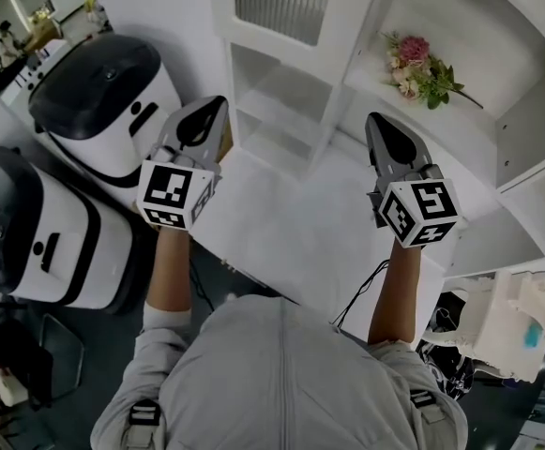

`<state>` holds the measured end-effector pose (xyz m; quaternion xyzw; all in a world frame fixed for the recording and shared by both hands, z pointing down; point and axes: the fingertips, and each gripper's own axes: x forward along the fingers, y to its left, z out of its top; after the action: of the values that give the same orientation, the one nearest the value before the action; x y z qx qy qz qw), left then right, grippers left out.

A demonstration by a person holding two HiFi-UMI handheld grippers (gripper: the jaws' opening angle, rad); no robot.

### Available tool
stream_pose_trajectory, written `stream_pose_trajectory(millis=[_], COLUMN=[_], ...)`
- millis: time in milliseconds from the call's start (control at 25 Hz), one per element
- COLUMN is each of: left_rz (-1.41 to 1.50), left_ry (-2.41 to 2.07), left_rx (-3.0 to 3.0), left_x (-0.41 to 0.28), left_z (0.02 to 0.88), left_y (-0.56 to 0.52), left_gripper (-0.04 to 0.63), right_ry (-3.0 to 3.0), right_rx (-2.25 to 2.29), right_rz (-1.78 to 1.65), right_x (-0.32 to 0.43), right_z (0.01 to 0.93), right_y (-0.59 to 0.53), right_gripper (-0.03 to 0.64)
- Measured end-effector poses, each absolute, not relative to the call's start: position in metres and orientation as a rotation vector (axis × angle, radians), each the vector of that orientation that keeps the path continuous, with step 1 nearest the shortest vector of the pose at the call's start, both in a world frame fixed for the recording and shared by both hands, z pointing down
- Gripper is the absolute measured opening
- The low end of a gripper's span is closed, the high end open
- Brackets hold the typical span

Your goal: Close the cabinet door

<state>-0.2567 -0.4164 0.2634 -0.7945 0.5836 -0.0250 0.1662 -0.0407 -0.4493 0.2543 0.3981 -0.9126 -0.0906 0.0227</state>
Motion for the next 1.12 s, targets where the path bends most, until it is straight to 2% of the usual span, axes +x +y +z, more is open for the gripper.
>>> stream_pose_trajectory(millis=[1120], left_rz=[-0.114], left_ry=[1.612], left_rx=[-2.285], left_x=[-0.243], left_z=[0.264], left_y=[-0.412], left_gripper=[0.017], right_ry=[-2.766], right_rx=[1.189], right_rz=[-0.317], right_x=[-0.058], right_z=[0.264], right_y=[-0.443], right_gripper=[0.000])
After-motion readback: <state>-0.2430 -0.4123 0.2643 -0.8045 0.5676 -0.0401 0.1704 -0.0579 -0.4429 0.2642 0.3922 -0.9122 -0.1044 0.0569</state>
